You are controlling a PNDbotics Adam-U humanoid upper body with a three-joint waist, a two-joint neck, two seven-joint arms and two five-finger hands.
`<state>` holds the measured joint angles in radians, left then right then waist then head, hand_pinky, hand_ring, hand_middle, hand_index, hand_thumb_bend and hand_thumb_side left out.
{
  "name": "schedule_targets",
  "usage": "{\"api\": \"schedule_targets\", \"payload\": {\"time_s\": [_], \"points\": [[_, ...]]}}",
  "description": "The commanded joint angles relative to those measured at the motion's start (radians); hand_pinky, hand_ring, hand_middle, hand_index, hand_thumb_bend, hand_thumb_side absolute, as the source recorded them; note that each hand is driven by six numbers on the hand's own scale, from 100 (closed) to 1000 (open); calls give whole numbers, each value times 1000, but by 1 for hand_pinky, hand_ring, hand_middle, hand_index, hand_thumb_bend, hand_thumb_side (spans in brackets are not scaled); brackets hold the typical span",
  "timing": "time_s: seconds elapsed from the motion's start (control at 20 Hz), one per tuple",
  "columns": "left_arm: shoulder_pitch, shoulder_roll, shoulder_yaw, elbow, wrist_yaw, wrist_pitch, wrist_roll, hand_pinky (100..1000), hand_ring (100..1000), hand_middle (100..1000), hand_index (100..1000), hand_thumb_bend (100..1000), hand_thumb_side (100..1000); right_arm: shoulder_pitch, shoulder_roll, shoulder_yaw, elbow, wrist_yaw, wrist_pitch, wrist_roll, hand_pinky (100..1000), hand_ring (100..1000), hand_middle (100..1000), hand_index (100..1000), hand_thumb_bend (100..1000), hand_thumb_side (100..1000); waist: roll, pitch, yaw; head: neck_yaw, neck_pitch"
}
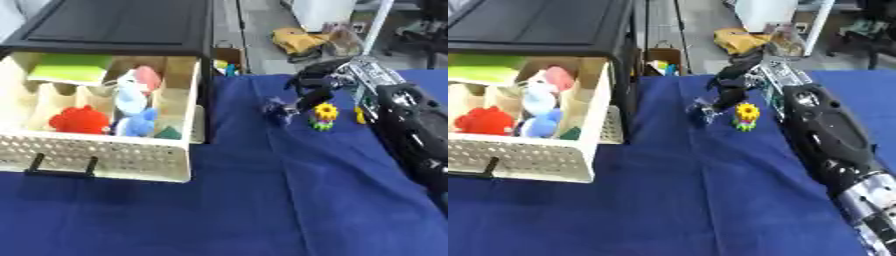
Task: Pick up objects from table and place into drawer.
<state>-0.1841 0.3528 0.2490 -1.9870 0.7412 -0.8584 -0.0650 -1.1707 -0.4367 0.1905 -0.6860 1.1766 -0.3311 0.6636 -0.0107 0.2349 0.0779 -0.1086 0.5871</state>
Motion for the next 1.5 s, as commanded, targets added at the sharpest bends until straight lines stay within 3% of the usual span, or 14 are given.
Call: {"api": "schedule_targets", "payload": {"time_s": [0.05, 0.2, 1.1, 1.5], "points": [[-6, 33, 6, -13, 3, 3, 3, 598, 718, 739, 872, 221, 1000, -28, -9, -7, -1, -10, 16, 8, 738, 891, 686, 951, 493, 1000, 3, -21, -1, -1, 3], [-6, 32, 6, -13, 2, 5, 5, 598, 718, 739, 872, 222, 1000, -28, -1, -8, -3, -5, 31, 0, 739, 893, 693, 938, 401, 1000, 3, -21, -2, -3, 4], [-16, 20, 1, -13, -10, 14, 4, 596, 720, 731, 871, 217, 1000, -17, 46, -16, 43, 144, 73, -102, 745, 886, 710, 941, 430, 1000, 4, -4, 5, -13, -6], [-19, 17, 0, -13, -14, 16, 7, 595, 721, 731, 872, 213, 1000, -11, 54, -27, 60, 157, 76, -113, 740, 881, 695, 921, 429, 1000, 3, 0, 8, -16, -9]]}}
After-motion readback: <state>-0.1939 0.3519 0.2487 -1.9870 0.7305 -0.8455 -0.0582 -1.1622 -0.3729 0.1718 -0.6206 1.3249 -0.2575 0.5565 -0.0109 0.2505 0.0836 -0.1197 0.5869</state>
